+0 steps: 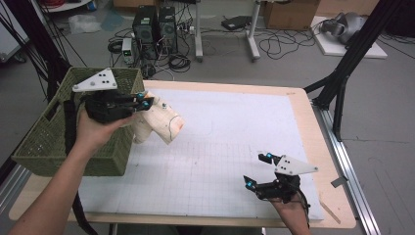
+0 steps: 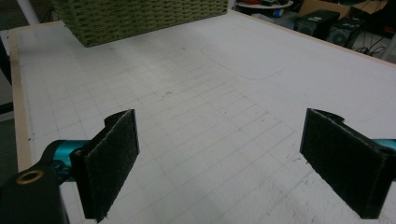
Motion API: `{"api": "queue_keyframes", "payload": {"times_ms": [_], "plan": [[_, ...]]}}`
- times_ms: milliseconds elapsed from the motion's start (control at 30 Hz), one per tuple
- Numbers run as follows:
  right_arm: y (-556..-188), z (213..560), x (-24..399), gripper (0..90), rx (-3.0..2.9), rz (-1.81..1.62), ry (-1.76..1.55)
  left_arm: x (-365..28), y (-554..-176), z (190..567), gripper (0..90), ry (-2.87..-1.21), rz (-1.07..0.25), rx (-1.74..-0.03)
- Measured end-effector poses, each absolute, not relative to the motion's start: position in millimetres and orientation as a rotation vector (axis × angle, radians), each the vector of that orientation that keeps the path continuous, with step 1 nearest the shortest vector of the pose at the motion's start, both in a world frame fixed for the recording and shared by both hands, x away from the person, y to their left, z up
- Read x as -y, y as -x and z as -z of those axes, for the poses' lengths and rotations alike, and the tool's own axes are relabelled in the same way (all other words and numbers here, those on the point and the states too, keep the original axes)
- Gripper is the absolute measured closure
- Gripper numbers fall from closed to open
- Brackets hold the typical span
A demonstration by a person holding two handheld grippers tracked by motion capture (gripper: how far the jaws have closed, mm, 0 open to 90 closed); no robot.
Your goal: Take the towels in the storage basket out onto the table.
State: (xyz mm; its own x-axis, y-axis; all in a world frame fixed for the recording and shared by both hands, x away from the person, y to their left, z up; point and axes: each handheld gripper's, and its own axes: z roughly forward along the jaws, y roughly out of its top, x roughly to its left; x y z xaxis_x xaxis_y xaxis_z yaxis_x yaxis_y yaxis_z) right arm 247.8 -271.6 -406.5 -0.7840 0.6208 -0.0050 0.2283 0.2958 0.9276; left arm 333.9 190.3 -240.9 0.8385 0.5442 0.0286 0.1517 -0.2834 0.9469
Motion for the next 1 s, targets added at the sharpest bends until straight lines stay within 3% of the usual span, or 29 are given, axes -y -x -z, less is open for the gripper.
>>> {"api": "queue_keyframes", "payload": {"times_ms": [1000], "plan": [[-248, 407, 275, 10.9, -2.200, -1.496, -0.771, -98, -339, 301, 87.4, -1.857, -0.247, -0.467]]}}
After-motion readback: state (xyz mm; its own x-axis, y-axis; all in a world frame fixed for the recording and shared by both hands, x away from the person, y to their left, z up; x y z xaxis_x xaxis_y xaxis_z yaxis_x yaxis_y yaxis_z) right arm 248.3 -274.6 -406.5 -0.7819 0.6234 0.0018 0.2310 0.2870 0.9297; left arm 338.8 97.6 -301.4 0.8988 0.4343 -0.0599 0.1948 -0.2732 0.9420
